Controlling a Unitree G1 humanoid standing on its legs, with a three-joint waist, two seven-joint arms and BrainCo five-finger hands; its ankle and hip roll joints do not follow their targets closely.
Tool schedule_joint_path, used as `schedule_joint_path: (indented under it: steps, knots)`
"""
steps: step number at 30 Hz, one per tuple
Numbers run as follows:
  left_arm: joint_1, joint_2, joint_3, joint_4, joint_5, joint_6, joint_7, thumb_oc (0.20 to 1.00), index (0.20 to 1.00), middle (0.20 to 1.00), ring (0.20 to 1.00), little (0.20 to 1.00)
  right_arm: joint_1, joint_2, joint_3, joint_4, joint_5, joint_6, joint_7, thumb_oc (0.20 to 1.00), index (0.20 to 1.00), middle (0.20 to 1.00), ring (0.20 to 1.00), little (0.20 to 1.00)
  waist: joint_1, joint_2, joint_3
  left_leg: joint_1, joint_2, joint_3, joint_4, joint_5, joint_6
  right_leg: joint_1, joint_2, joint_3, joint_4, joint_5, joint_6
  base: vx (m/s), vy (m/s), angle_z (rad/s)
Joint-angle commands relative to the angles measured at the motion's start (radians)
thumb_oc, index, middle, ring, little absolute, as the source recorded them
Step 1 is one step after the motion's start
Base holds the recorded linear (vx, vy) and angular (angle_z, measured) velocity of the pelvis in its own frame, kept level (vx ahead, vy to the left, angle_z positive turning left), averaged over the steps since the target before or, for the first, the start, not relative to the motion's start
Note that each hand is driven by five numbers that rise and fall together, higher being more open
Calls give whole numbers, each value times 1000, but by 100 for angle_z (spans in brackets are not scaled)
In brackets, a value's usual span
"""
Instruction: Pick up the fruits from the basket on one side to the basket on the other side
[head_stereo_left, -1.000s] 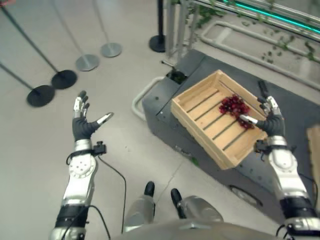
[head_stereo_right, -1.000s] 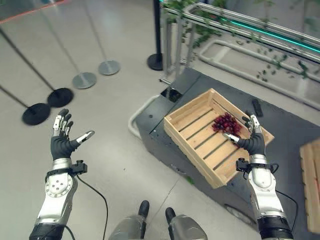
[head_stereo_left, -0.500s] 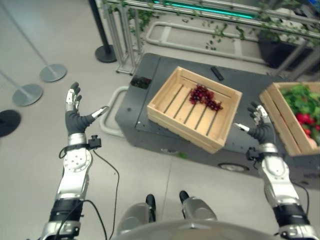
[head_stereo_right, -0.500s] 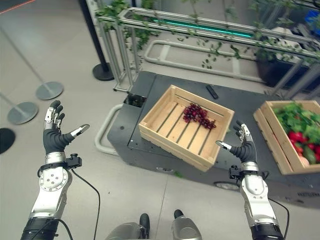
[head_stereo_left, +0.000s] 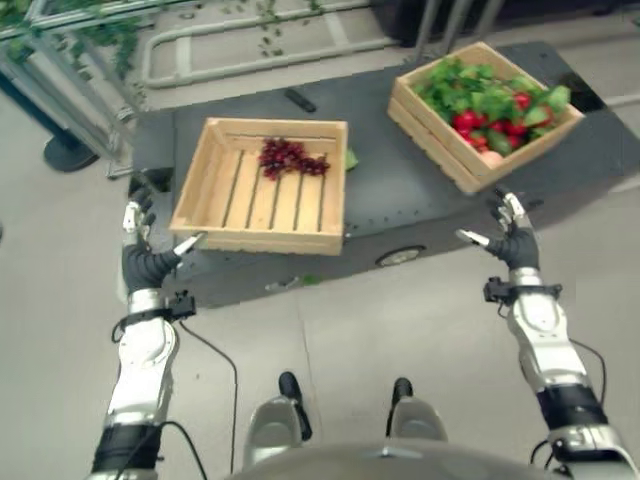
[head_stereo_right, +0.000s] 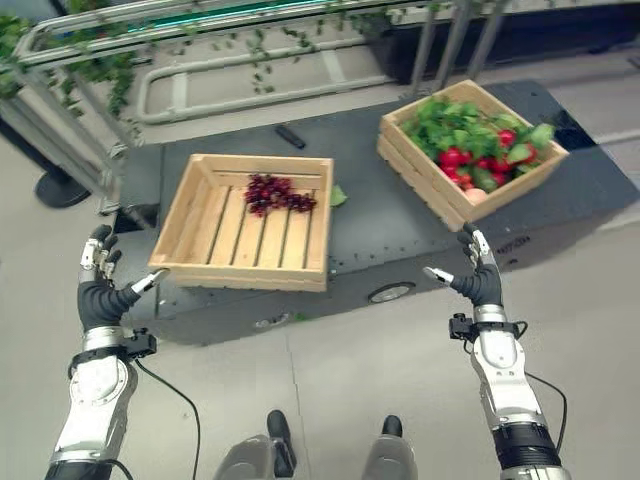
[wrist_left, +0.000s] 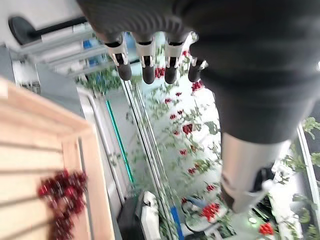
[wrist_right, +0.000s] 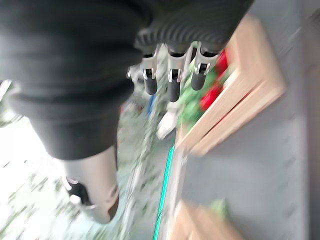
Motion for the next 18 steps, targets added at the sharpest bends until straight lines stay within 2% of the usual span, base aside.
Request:
schedule_joint_path:
  steps: [1, 6, 14, 15, 16, 17, 18]
  knots:
    - [-40, 47, -16, -14, -56, -66, -24, 1000, 1000, 1000, 1000, 1000, -38, -17, -35, -50, 27, -57, -18, 1000, 1000, 1000, 1000, 1000, -1, -4, -31, 2, -23, -31, 6, -34, 39, -72, -9, 45, 47, 28, 28, 27, -164, 13]
    - [-57, 20, -40, 12, -100, -62, -38, 1000, 1000, 1000, 1000, 1000, -25, -20, -49, -52, 29, -63, -25, 1000, 1000, 1000, 1000, 1000, -21, -1, -45, 11, -9, -56, -12, -16, 23, -52, 10, 22, 33, 16, 14, 31, -119, 13]
    - [-48, 17, -54, 16, -56, -50, -39, 1000, 1000, 1000, 1000, 1000, -10, -17, -60, -57, 29, -73, -23, 1000, 1000, 1000, 1000, 1000, -31, -5, -56, 25, 11, -66, 8, -19, 2, -9, 36, 28, -24, 14, -2, 33, -67, 18]
    - [-50, 16, -61, 20, -60, -50, -41, 1000, 1000, 1000, 1000, 1000, -23, -19, -46, -52, 34, -76, -21, 1000, 1000, 1000, 1000, 1000, -18, -11, -46, 24, -2, -125, 31, -34, -1, -6, 46, 51, -20, 9, -8, 5, -31, 2]
    - [-51, 16, -60, 21, -60, -50, -41, 1000, 1000, 1000, 1000, 1000, -24, -19, -46, -52, 34, -76, -21, 1000, 1000, 1000, 1000, 1000, -18, -11, -47, 20, -2, -125, 30, -29, 0, -9, 47, 51, -23, 14, -9, -18, -52, -9]
    - [-57, 16, -63, 27, -62, -52, -40, 1000, 1000, 1000, 1000, 1000, -30, -19, -41, -48, 35, -77, -21, 1000, 1000, 1000, 1000, 1000, -3, -16, -43, 1, -24, -208, 28, -30, -12, -14, 50, 62, -22, 18, -14, -42, -33, -17]
    - [-59, 16, -67, 30, -60, -52, -38, 1000, 1000, 1000, 1000, 1000, -32, -18, -39, -44, 39, -77, -22, 1000, 1000, 1000, 1000, 1000, -1, -19, -43, -5, -32, -248, 25, -33, -16, -16, 50, 62, -19, 17, -15, -28, -37, -19]
